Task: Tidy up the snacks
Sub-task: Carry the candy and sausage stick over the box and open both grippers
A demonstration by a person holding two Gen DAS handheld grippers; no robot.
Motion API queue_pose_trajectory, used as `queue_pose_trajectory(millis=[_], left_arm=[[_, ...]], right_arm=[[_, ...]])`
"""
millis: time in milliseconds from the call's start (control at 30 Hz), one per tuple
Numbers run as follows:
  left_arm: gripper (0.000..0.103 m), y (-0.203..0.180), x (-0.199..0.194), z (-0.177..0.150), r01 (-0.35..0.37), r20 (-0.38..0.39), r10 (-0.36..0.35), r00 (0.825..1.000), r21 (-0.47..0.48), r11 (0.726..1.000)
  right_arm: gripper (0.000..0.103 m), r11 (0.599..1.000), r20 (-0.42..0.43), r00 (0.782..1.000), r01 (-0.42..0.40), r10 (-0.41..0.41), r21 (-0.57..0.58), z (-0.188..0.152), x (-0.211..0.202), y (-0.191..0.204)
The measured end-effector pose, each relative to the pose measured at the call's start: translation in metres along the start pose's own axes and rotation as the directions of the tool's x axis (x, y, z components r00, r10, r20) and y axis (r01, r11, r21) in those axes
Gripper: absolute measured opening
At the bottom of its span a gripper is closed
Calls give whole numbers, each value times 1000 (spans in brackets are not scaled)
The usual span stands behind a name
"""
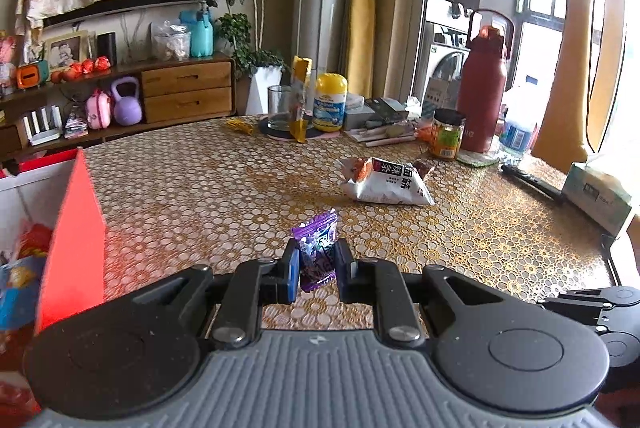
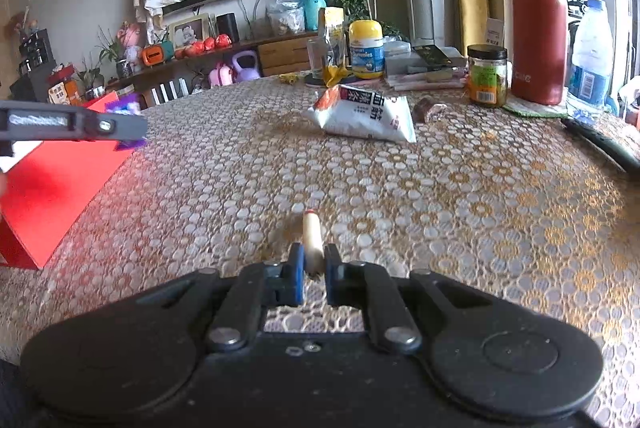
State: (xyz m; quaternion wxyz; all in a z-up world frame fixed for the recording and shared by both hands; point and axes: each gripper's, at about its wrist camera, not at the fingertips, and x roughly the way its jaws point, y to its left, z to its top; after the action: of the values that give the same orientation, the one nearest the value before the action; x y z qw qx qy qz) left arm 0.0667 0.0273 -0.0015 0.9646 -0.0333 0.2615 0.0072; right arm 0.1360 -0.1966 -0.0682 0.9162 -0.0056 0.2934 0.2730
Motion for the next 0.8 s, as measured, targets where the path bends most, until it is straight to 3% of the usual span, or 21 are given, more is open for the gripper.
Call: queue_pose_trajectory(millis=[300,800], left_arm=[[17,9,-44,4,-13,78,14,997,-17,1000],[17,60,-102,-2,-120,130,134,982,-109,987]], right_arm=[[9,999,73,997,-9,12,-41,15,-32,24],[10,986,151,983,-79,102,-149,62,-49,86]])
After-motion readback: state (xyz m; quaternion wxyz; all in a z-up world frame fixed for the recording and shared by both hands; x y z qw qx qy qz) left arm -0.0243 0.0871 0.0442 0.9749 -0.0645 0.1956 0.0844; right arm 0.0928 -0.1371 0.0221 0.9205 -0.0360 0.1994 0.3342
